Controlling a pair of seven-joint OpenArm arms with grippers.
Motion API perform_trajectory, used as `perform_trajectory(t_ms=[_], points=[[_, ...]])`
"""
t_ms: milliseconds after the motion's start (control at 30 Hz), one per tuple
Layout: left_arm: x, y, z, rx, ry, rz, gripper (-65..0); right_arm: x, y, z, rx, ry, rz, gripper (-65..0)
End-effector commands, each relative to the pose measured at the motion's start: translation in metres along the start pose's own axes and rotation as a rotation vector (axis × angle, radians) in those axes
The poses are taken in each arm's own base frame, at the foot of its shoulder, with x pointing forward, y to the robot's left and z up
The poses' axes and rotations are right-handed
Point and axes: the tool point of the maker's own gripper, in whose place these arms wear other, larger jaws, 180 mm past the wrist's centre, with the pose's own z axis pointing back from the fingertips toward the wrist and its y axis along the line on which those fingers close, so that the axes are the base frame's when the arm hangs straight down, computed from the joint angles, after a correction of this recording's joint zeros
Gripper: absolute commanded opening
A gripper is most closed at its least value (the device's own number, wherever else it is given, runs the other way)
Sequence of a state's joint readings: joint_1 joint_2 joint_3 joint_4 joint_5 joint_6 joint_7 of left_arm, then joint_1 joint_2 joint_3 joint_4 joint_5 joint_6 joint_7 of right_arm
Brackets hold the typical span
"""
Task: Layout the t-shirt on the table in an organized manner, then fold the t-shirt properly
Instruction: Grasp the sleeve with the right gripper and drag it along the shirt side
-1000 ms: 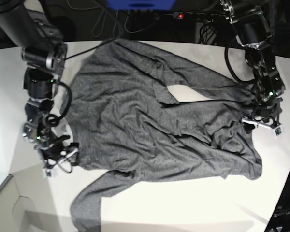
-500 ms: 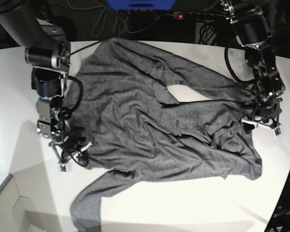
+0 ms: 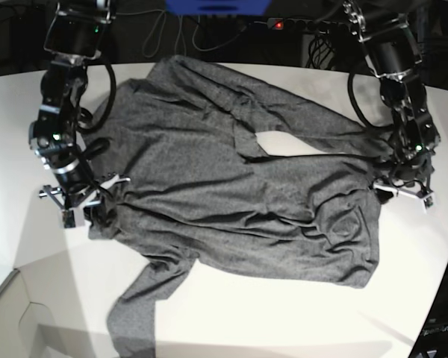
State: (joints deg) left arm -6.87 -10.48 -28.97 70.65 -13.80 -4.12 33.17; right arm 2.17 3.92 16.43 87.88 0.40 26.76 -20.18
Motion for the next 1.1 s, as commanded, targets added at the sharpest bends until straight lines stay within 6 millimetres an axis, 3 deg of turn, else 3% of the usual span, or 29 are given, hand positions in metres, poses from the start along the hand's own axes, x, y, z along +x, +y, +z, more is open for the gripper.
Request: perform_trajectory(t_ms=[0,267,367,533,700,833,967,1067], points=[[0.029,-0.002,0.003,-0.006,-0.076,-0.002,-21.3,0.003,-0.008,0.004,-0.022,-0.01,0.012,-65.0],[0.075,-0.019,0.02,-0.04,-0.199,-0.013,-21.3,-0.044,-0.016,0.02,-0.029,0.113,0.028,-64.1],[0.082,-0.021,0.024,-0.044,-0.219,-0.017,-21.3,-0.053,-0.018,0.025,-0.027,0.173,0.044,-53.8],[0.082,-0.016,0.026,-0.035,-0.221,-0.02,-21.3,-0.039,-0.032,0.042,-0.06,0.165,0.108,-34.0],[0.071,-0.01,0.026,-0.024,-0.198,-0.027,-21.3,0.003,-0.053,0.048,-0.152,0.05,0.065,-26.0],[0.065,-0.007,0.035,-0.019,-0.203,-0.049,-21.3,0.036,-0.049,0.017,-0.127,-0.015,0.037,-23.6],[0.063,-0.005,0.054,-0.017,-0.228,-0.088,-21.3,0.057,-0.01,-0.048,0.019,0.002,0.03,-21.0],[0.057,-0.002,0.072,-0.015,-0.24,-0.127,-21.3,0.063,0.004,-0.095,0.086,0.063,-0.028,-20.9]])
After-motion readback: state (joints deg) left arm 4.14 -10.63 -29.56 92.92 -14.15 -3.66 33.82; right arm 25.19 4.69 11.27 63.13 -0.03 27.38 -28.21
